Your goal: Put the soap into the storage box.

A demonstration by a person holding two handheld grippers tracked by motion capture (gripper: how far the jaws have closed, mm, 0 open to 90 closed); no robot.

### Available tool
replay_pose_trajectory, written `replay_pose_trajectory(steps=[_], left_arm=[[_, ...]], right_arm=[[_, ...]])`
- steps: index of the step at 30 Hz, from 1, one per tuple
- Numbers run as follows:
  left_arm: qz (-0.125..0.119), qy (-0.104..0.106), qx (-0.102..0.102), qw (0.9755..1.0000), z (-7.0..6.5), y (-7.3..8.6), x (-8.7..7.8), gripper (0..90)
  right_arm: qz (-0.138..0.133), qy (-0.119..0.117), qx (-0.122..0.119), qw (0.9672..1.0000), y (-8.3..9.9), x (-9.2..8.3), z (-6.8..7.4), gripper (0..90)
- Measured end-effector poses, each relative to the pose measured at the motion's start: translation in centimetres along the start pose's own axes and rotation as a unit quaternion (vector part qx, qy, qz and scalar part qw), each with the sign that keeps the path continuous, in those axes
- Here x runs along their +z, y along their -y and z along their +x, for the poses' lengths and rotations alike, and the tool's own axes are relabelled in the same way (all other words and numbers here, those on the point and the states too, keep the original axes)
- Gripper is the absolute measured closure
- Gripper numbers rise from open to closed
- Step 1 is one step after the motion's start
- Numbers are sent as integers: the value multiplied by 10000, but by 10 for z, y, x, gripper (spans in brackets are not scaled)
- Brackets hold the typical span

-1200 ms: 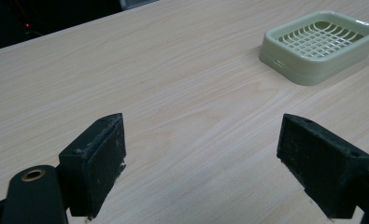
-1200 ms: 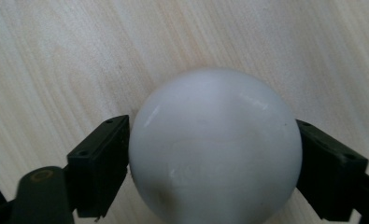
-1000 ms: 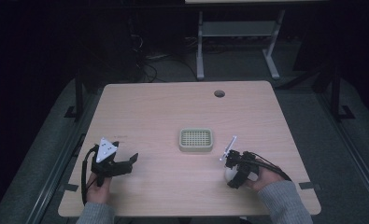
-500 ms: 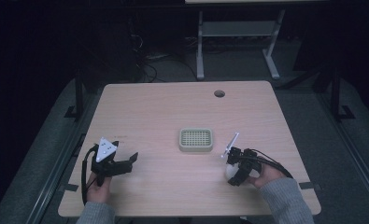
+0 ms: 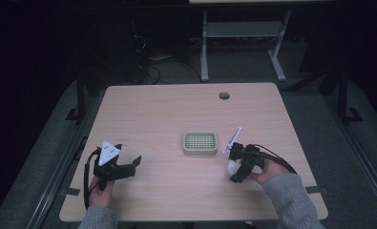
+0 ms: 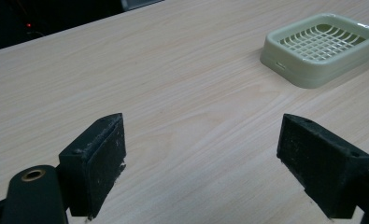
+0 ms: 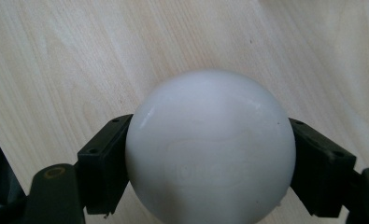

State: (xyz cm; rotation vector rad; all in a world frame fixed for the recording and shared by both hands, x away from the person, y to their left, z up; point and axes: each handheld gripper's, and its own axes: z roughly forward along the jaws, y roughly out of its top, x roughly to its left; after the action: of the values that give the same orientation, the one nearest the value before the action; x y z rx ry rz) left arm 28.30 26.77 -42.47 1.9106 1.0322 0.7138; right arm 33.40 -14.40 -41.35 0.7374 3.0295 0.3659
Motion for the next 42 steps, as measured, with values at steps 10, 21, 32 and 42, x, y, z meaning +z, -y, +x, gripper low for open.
replay_pose_trajectory(steps=[10, 21, 32, 42], left_arm=[[-6, -5, -1, 10000, 1, 0, -1, 152], [-14, 0, -7, 10000, 1, 0, -1, 152], [-11, -12, 21, 10000, 0, 0, -1, 152], [-23, -18, 21, 10000, 0, 0, -1, 152]], right_arm=[[-18, -17, -88, 10000, -12, -6, -3, 219], [-87, -59, -174, 9998, -31, -16, -9, 219], [-155, -104, -339, 9993, -58, -22, -13, 219], [-191, -130, -414, 9989, -78, -29, -19, 219]])
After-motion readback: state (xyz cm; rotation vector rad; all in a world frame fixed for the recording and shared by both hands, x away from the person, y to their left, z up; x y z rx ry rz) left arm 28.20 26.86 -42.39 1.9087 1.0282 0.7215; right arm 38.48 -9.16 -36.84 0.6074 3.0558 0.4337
